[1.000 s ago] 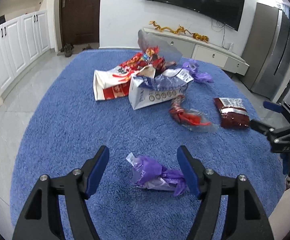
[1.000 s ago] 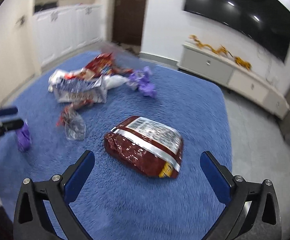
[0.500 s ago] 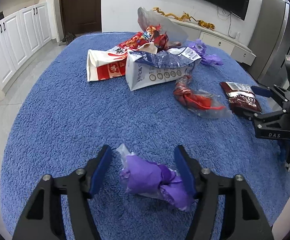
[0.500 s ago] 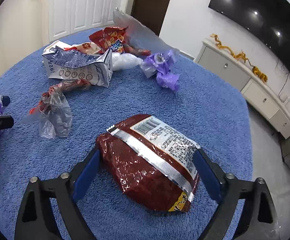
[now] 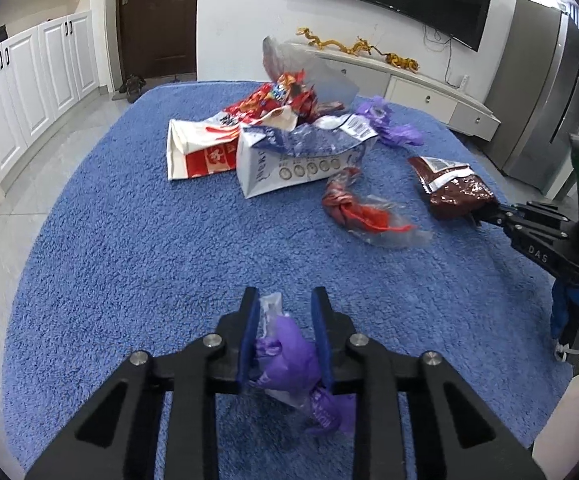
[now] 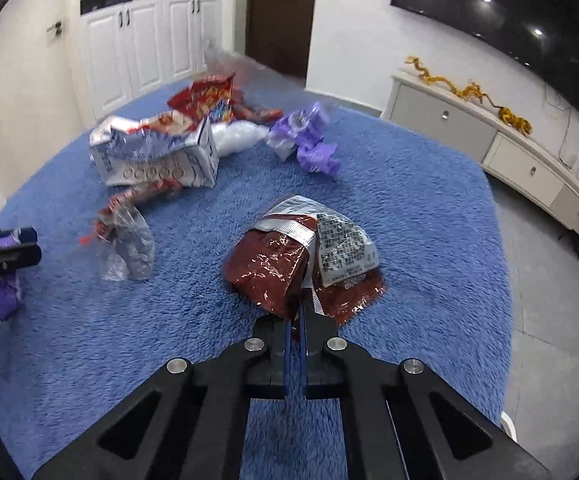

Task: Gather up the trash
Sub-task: 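Carry both held items over the black bin and release them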

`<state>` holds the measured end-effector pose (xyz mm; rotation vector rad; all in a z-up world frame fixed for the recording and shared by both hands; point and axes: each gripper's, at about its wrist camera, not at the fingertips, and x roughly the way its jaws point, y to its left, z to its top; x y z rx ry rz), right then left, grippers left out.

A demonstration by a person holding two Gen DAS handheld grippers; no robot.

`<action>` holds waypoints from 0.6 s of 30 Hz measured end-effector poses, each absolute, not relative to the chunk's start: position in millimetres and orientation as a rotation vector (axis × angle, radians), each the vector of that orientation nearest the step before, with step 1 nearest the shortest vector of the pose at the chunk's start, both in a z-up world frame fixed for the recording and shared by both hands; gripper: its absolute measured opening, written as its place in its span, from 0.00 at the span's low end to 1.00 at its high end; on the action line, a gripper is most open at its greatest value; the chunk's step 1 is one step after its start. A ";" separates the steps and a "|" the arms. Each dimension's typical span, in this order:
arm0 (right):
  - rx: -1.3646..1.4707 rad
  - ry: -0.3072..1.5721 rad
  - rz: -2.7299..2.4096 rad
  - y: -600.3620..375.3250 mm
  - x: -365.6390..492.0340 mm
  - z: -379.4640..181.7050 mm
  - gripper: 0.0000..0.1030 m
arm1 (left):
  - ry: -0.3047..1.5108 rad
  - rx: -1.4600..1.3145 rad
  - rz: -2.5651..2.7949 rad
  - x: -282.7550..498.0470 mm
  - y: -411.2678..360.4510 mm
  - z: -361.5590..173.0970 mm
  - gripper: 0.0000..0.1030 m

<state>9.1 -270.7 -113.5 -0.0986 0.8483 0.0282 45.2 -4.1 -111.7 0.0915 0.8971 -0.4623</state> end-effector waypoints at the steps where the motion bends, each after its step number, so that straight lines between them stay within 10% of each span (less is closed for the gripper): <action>1: -0.085 0.832 0.028 -271.3 3.3 -108.5 0.01 | 0.894 0.093 -0.465 43.4 -5.0 -110.3 0.23; 18: 0.124 0.742 0.066 -282.2 -44.9 -66.8 0.01 | 0.828 0.119 -0.500 17.8 -20.3 -76.2 0.23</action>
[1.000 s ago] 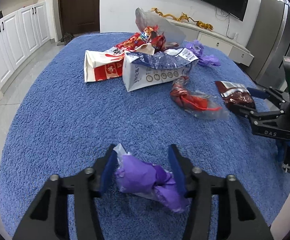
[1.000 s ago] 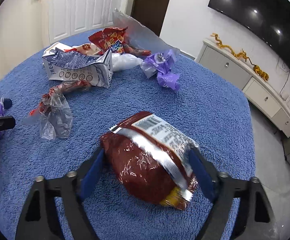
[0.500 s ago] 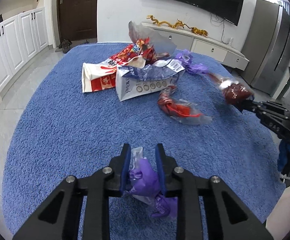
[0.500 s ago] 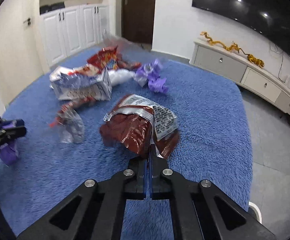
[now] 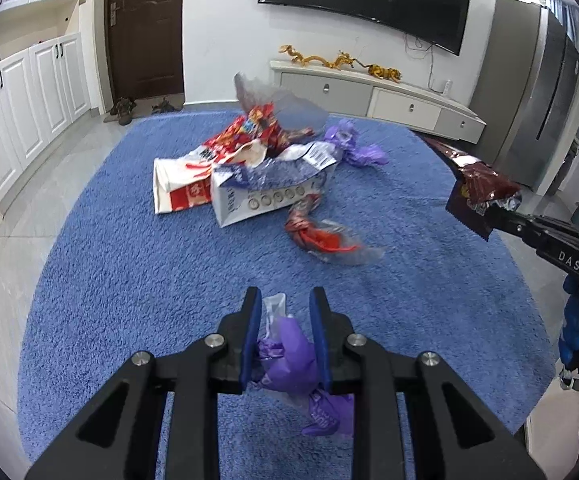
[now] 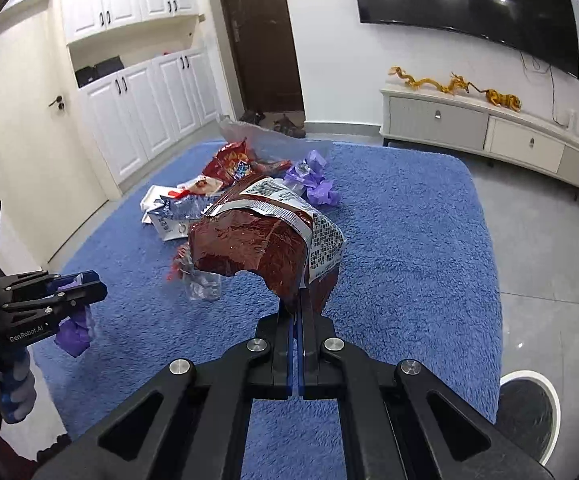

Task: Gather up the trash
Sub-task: 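Carry both held items over the black bin and release them, then move both open grippers back to the trash pile on the rug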

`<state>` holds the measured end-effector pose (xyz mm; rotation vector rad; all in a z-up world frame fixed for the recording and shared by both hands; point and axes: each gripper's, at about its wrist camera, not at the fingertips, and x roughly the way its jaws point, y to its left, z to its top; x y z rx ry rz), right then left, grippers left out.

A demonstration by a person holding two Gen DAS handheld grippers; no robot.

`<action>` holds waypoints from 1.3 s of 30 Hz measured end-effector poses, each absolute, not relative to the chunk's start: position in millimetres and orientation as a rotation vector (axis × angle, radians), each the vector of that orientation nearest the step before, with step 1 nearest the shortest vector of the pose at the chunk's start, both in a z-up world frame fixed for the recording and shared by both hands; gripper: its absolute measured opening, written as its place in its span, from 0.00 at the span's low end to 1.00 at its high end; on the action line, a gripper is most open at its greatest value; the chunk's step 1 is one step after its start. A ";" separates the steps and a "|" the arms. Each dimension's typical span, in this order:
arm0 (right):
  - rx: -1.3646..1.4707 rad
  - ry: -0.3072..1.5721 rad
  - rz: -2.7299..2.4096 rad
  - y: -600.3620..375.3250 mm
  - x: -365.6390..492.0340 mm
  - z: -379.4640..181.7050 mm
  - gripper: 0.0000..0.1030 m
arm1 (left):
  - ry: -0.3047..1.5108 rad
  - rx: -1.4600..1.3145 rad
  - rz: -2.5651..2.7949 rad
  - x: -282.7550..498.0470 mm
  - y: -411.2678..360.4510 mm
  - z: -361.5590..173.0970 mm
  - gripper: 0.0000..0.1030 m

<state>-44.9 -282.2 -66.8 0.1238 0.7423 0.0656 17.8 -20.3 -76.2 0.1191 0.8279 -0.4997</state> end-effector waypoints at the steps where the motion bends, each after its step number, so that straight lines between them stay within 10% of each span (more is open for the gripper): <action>1: 0.122 0.738 0.060 -282.5 -47.2 -64.8 0.01 | 0.822 0.124 -0.505 16.7 -22.6 -73.3 0.23; 19: 0.275 0.662 -0.178 -390.0 -117.0 -68.4 0.01 | 0.770 0.276 -0.819 -6.6 -171.9 -40.3 0.23; 39: 0.667 0.880 -0.561 -573.6 -209.1 -226.5 0.05 | 0.964 0.470 -1.225 -65.1 -475.5 -107.8 0.23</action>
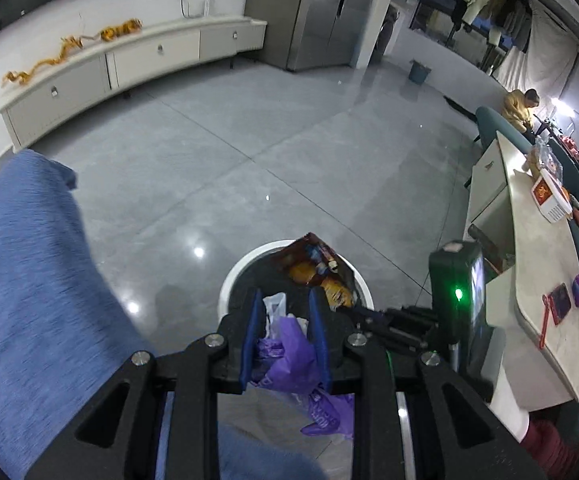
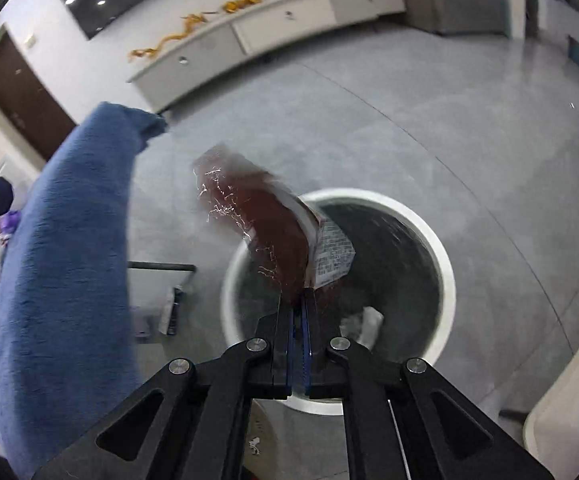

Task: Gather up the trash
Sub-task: 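Move both open grippers back to the trash pile on the rug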

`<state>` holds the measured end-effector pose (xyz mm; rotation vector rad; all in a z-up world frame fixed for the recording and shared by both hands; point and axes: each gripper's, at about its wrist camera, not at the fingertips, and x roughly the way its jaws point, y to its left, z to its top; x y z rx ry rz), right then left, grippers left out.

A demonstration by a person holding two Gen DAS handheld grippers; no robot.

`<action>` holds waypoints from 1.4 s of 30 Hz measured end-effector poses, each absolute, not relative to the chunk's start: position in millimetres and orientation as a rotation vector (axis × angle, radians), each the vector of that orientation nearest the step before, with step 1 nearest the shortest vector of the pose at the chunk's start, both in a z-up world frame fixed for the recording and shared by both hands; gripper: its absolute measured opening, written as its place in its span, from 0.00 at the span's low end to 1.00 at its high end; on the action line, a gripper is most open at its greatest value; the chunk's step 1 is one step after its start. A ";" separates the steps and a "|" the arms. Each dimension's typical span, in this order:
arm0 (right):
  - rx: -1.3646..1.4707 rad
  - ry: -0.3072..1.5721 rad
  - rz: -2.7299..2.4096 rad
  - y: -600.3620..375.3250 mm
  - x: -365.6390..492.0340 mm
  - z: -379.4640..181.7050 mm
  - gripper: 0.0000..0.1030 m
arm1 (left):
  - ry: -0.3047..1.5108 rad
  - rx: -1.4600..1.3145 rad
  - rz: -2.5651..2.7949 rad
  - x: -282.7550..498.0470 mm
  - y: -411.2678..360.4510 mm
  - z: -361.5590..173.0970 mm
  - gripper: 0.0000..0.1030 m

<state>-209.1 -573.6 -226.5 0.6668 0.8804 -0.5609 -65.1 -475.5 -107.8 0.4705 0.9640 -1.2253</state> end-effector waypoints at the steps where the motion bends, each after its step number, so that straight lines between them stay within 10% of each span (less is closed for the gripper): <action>1: 0.675 0.884 -0.566 -576.6 -209.1 -228.9 0.05 | 0.974 0.472 -1.222 -64.8 -483.7 -112.4 0.23; 6: 0.712 0.892 -0.596 -591.0 -209.8 -242.2 0.10 | 1.001 0.446 -1.197 -62.0 -507.2 -127.6 0.26; 9: 0.719 0.892 -0.621 -590.5 -213.8 -247.1 0.30 | 1.015 0.426 -1.186 -57.4 -515.3 -132.9 0.27; 13: 0.724 0.892 -0.638 -589.1 -216.3 -248.3 0.33 | 1.020 0.395 -1.180 -51.3 -513.6 -134.7 0.50; 42: 0.276 0.661 -0.760 -449.5 -204.3 -76.3 0.71 | 0.634 0.247 -0.850 -19.4 -277.1 -56.5 0.50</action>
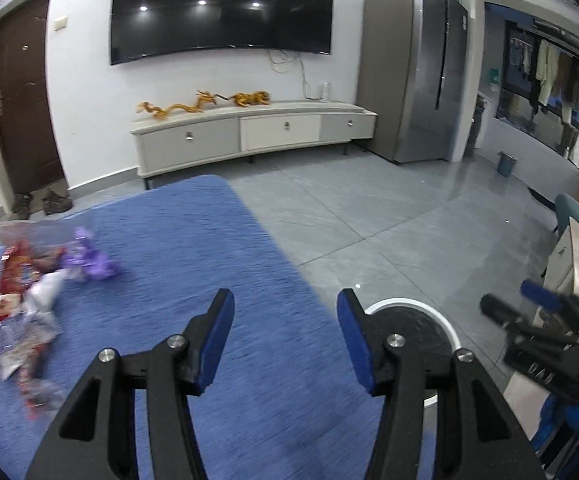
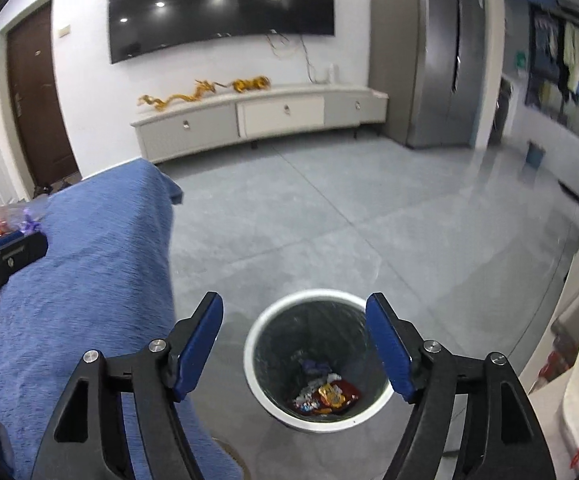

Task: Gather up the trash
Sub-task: 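Move both open grippers back to the trash pile on the rug, then grasp the red-and-clear wrapper with the right gripper while the left grasps the milk carton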

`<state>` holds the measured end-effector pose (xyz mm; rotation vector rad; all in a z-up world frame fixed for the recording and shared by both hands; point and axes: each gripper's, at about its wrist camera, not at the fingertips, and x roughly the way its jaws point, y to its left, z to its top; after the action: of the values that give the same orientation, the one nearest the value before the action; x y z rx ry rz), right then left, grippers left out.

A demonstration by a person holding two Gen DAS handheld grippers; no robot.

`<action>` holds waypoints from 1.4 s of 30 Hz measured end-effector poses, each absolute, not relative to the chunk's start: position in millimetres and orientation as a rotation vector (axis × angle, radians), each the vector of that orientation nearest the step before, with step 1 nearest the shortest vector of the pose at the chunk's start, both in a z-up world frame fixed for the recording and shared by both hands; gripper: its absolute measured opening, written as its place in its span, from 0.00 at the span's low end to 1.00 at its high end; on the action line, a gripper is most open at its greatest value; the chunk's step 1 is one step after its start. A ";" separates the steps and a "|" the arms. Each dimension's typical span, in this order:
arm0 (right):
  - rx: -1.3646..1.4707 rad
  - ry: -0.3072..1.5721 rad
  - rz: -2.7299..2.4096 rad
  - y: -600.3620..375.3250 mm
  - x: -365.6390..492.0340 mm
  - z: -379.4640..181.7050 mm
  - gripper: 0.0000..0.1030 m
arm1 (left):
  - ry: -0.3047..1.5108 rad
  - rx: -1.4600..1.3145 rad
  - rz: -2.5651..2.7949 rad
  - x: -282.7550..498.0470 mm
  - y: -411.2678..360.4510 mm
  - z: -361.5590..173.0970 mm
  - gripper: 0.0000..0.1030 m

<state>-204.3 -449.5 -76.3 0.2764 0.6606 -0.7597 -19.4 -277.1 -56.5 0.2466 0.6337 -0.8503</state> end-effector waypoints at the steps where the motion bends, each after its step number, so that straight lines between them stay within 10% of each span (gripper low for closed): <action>1: 0.265 0.654 -0.757 -444.7 -202.5 -72.0 0.71 | 0.629 0.241 -0.840 -18.3 -267.5 -54.3 0.50; 28: 0.096 0.671 -0.213 -247.8 -86.2 -14.1 0.72 | 0.719 0.035 -0.380 63.8 65.3 -79.2 0.68; 42: 0.050 0.882 0.064 -179.0 -0.1 -74.1 0.62 | 0.681 0.134 -0.670 129.9 18.6 -71.1 0.68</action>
<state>-0.1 -179.0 -74.1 0.0499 0.8821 0.0637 129.9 18.6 -71.1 0.1336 0.6808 -0.6702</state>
